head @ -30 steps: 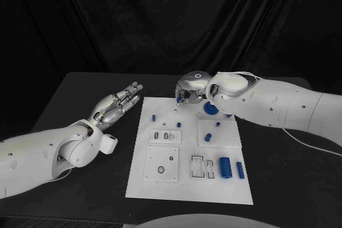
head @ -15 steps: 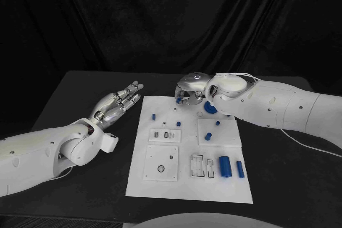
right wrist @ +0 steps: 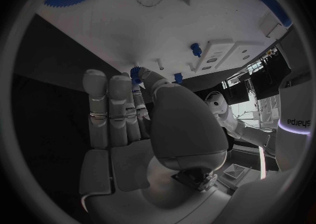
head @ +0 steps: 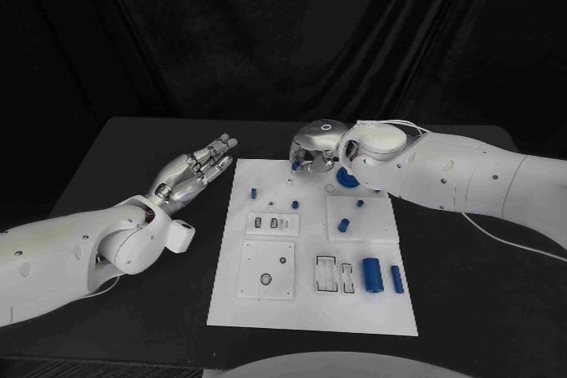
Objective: Assemble the parts on the task board
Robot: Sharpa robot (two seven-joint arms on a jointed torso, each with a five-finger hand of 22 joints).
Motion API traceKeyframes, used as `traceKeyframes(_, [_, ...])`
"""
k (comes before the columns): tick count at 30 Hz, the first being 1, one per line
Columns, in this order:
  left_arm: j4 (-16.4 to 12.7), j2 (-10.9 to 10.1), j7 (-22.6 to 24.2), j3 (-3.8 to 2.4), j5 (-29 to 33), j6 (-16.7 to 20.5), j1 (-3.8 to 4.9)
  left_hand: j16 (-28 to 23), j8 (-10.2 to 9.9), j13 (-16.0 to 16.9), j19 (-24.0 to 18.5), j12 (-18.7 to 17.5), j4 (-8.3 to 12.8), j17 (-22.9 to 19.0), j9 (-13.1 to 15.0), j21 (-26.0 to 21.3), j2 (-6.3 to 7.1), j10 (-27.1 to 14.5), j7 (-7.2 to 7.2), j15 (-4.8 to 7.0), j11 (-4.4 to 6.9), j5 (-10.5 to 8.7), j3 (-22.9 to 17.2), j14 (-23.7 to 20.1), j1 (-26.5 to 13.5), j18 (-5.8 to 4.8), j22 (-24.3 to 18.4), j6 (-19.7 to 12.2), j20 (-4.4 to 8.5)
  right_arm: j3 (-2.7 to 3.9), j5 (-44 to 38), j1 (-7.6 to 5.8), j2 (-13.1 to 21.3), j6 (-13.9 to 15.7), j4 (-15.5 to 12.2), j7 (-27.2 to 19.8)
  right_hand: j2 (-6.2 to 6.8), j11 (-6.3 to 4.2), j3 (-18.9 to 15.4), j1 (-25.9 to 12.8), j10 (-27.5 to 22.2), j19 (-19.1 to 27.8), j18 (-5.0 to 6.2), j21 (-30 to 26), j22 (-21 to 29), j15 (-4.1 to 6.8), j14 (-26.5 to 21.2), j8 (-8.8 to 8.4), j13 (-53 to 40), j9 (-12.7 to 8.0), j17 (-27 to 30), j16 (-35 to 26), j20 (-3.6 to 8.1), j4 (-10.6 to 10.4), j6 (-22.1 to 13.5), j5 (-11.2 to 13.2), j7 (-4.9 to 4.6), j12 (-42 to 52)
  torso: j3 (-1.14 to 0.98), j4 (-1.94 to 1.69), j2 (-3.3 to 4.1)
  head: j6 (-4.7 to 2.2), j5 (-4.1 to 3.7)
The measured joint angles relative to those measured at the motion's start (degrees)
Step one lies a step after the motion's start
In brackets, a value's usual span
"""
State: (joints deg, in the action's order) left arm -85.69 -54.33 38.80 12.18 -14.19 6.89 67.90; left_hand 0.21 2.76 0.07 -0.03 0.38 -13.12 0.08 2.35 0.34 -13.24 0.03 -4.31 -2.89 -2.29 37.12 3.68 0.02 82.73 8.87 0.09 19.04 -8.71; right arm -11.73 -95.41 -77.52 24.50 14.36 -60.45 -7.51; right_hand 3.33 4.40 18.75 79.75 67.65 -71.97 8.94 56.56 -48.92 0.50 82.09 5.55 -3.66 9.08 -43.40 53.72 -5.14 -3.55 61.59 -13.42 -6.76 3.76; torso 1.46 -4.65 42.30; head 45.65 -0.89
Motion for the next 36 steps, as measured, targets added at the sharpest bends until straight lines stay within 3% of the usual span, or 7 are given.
traceKeyframes(6, [0.07,0.04,0.00,0.00,0.00,-0.24,0.00,0.00,0.00,0.01,0.00,0.00,0.08,0.01,0.00,0.00,0.00,0.00,-0.20,0.00,0.00,0.00,-0.40,0.00,0.00,-0.01,0.00,0.20,0.00,-0.08,0.02,0.23,-0.34,0.00,0.19,0.53,0.00,0.17,0.41,0.00,-0.58,0.33,0.00,-0.40,0.00,-0.22,-0.63,-0.36,0.00,0.05,0.24,-0.35,-0.32,0.06,-0.45,0.01,0.00,0.00,0.00,0.02,-0.01,0.08,-0.02])
traceKeyframes(10, [0.08,0.07,0.00,0.00,0.00,-0.38,0.00,0.00,0.00,0.01,0.08,0.00,0.18,0.02,0.00,0.00,0.00,0.04,-0.20,0.00,-0.09,0.00,-0.50,0.00,0.00,-0.01,0.00,0.20,-0.32,-0.09,0.02,0.25,-0.44,-0.19,0.34,0.77,0.30,0.67,0.49,-0.31,-2.31,1.23,0.01,-0.99,0.37,-0.56,-1.48,-1.23,0.00,2.89,1.03,-1.11,-0.81,-0.01,-1.88,0.00,-0.01,0.00,0.00,0.03,-0.01,0.17,-0.07])
traceKeyframes(19, [0.13,0.10,0.00,0.00,-0.01,-0.68,0.00,0.00,0.24,0.02,-0.01,0.00,0.31,0.01,0.12,0.00,0.00,-0.03,-0.82,-0.42,-0.40,0.00,-0.95,0.01,0.00,-0.01,0.00,0.82,-0.41,-0.14,0.00,0.31,-0.45,-1.10,0.55,1.02,1.29,1.02,0.87,-1.31,-5.80,2.77,0.01,-2.32,0.98,-0.40,-3.08,-1.84,0.00,1.72,3.15,-2.66,-0.71,-0.09,-7.02,1.81,0.74,0.00,0.01,-0.02,0.02,0.30,-0.21])
traceKeyframes(23, [0.17,0.10,0.00,0.00,-0.01,-0.77,0.00,0.00,0.24,0.03,-0.01,0.00,0.31,-0.01,0.17,0.00,0.00,-0.03,-0.61,-0.42,-0.40,0.00,-0.95,0.01,0.00,0.00,0.01,1.04,-0.41,-0.14,-0.01,0.32,-0.45,-1.20,0.55,1.02,1.57,1.51,0.23,-1.59,-10.19,3.02,0.01,-2.90,0.97,-0.20,-3.28,-1.84,-0.01,-0.43,4.01,-3.24,-0.45,-0.15,-14.46,2.88,1.53,0.01,0.03,-0.02,0.02,0.34,-0.27])
traceKeyframes(28, [0.21,0.09,0.00,0.00,-0.01,-0.82,0.00,0.00,0.24,0.03,-0.01,0.00,0.48,-0.03,0.17,0.00,0.00,-0.03,-0.81,-0.42,-0.40,0.00,-1.11,0.01,0.00,-0.01,0.01,1.24,-0.41,-0.14,-0.01,0.33,-0.15,-0.96,0.45,0.94,1.39,1.98,-3.23,-1.77,-20.07,4.99,0.01,-6.40,2.75,-0.14,-5.08,-2.84,0.05,-5.33,7.08,-6.23,-0.58,0.48,-33.59,4.23,4.44,0.01,0.04,0.00,0.02,0.35,-0.23])
traceKeyframes(31, [0.21,-0.02,0.00,0.00,-0.01,-0.84,0.00,0.00,0.24,0.03,-0.01,0.00,0.48,-0.03,0.17,0.00,0.00,-0.03,-0.81,-0.41,-0.40,0.00,-1.11,0.01,0.00,-0.01,0.00,1.24,-0.41,-0.14,-0.01,0.33,0.56,-0.32,0.18,0.82,1.11,2.05,-4.21,-2.05,-21.90,5.50,0.01,-7.77,3.61,-0.22,-5.74,-2.84,0.10,-5.77,8.29,-7.12,-0.69,0.34,-34.58,4.86,4.71,0.01,0.04,0.03,0.01,0.25,-0.15])
traceKeyframes(36, [0.12,-0.49,0.01,0.00,-0.01,-0.87,0.00,0.00,0.24,0.02,-0.01,0.00,0.48,-0.02,0.17,0.00,0.00,-0.04,-0.81,-0.41,-0.80,0.00,-1.11,0.01,0.00,0.00,-0.03,1.24,-0.41,-0.23,0.33,-0.56,3.98,2.09,-3.02,0.36,0.09,1.88,-5.51,-1.48,-17.27,5.54,0.00,-8.19,3.06,-0.22,-5.74,-1.82,-0.34,-5.51,8.16,-7.13,-0.62,0.53,-28.27,4.63,2.17,2.08,0.04,0.07,-0.01,-0.09,0.04])
